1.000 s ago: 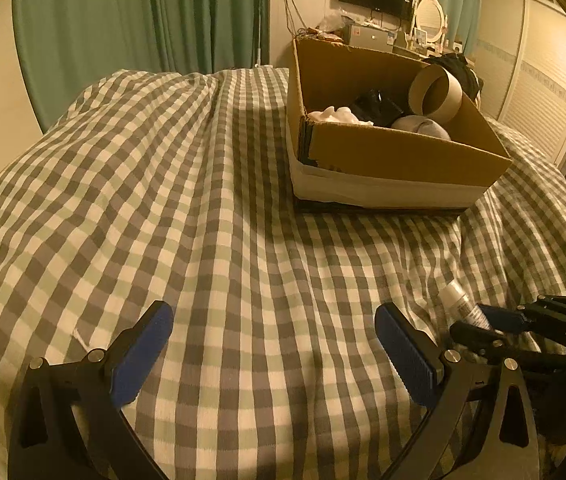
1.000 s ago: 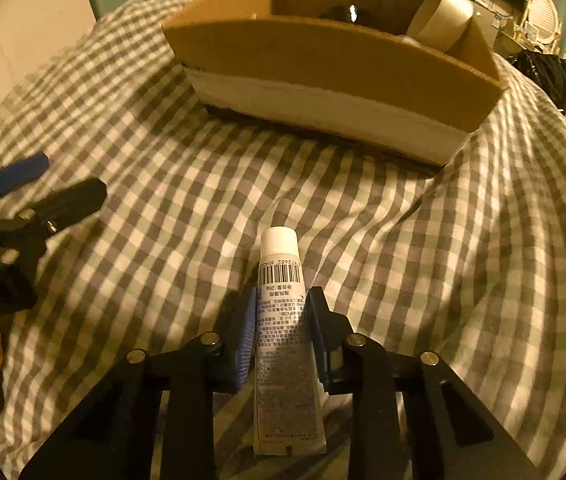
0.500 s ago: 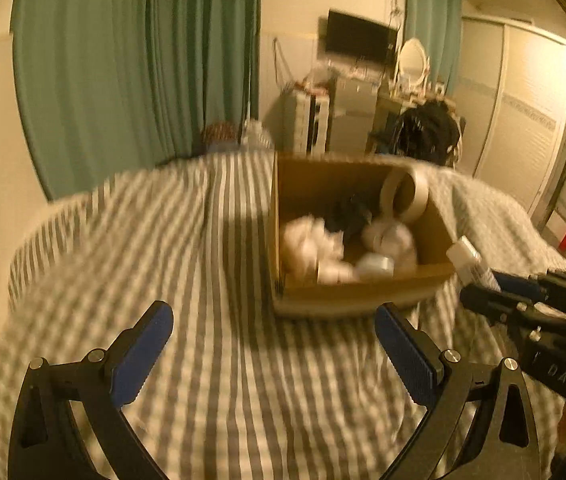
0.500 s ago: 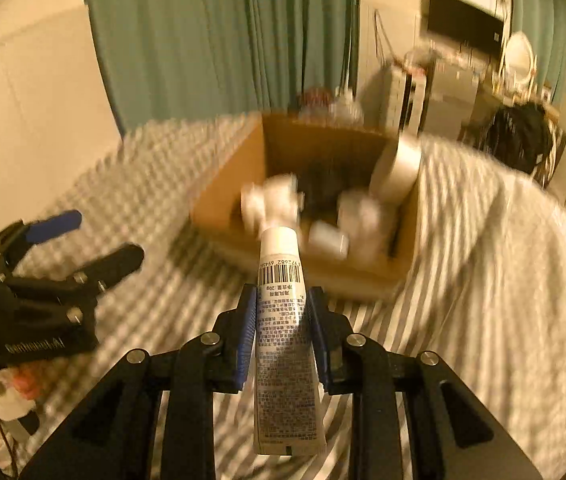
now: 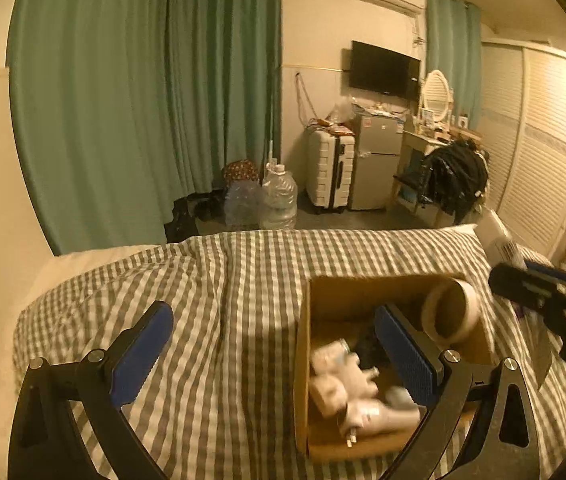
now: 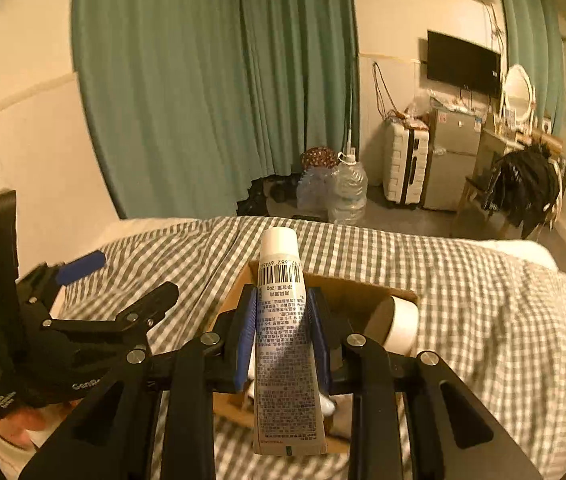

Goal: Organize objects
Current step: 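Carry the toothpaste tube with the right tool into the box and open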

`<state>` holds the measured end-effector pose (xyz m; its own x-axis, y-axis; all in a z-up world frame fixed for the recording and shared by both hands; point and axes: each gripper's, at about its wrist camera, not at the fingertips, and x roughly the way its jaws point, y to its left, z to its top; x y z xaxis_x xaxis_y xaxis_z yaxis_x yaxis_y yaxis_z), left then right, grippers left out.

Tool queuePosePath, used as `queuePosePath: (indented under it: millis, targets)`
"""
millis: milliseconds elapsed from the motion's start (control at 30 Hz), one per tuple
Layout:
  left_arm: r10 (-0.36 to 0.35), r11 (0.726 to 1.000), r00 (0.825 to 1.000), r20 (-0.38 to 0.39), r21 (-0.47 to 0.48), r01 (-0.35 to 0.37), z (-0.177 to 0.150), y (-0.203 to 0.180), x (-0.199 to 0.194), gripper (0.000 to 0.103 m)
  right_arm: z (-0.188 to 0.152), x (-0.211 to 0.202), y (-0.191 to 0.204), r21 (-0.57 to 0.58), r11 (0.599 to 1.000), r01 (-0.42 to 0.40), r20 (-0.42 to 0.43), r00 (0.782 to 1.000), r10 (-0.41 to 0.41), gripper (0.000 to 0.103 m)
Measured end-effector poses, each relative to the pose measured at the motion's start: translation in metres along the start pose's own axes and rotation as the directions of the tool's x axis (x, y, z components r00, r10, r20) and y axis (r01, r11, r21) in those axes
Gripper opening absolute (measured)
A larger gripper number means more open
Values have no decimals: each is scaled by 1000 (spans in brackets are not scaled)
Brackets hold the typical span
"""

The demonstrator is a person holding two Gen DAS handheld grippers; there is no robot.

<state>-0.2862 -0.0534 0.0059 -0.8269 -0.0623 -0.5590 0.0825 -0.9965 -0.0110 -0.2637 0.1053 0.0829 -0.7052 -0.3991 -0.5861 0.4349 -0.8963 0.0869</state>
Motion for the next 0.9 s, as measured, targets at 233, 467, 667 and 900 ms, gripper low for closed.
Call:
queuePosePath:
  millis: [233,467,667,900]
  targets:
    - [-9,1000,998,-63,-24,8,-20,13,61,103,-25,91,-30,82,996,20,-116,993,-11,25]
    - [-6,1000,995,-100,4,6,-35,10,74,103,-51,134,-43,93,995,47,-196,980,-28,25]
    - [-15,1000,995,-98,6,15,-37,7,61,103,-55,118,-40,86,994,66,-192,980,-48,26]
    - [-2,1000,995,-97,2,2,-26,2,26,103,-41,71,-35,111,990,90,-146,987,-74,54]
